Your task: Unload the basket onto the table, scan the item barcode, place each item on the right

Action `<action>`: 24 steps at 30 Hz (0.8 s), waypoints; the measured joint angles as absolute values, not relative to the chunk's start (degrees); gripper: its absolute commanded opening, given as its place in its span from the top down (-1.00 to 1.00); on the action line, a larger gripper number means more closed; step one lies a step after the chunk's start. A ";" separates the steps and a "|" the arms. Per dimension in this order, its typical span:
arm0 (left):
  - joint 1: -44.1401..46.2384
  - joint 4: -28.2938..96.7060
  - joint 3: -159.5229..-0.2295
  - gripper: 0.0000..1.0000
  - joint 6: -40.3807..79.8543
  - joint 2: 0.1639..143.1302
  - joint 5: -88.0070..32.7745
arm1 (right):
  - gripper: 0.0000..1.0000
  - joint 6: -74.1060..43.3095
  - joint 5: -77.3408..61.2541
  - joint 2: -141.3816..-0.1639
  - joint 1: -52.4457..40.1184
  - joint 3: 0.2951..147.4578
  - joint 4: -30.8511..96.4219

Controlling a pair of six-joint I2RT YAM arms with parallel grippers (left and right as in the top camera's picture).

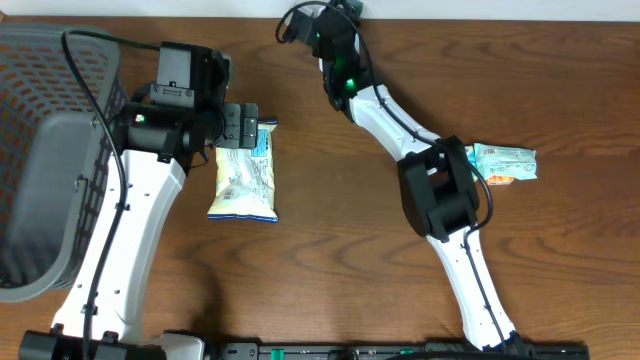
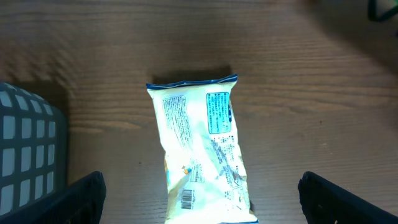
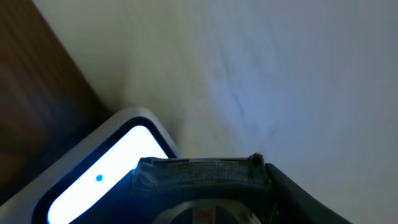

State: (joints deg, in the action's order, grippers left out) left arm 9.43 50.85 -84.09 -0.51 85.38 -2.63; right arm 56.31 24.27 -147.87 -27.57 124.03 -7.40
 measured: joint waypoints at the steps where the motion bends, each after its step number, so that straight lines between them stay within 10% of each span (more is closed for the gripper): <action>1: 9.43 50.87 -84.09 -0.96 -0.51 85.38 -2.63 | 0.03 54.30 24.25 -147.13 -27.55 124.03 -6.13; 14: 9.43 50.89 -84.09 -0.95 -0.51 85.38 -2.63 | 0.00 18.28 7.53 -119.37 -27.44 125.60 46.11; 24: 9.43 50.89 -84.09 -0.95 -0.51 85.38 -2.63 | -0.03 8.05 0.58 -124.14 -24.16 120.29 75.92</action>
State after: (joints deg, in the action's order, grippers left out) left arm 9.43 50.89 -84.09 -0.51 85.38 -2.63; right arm 8.05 0.58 -124.14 -24.16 120.29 75.92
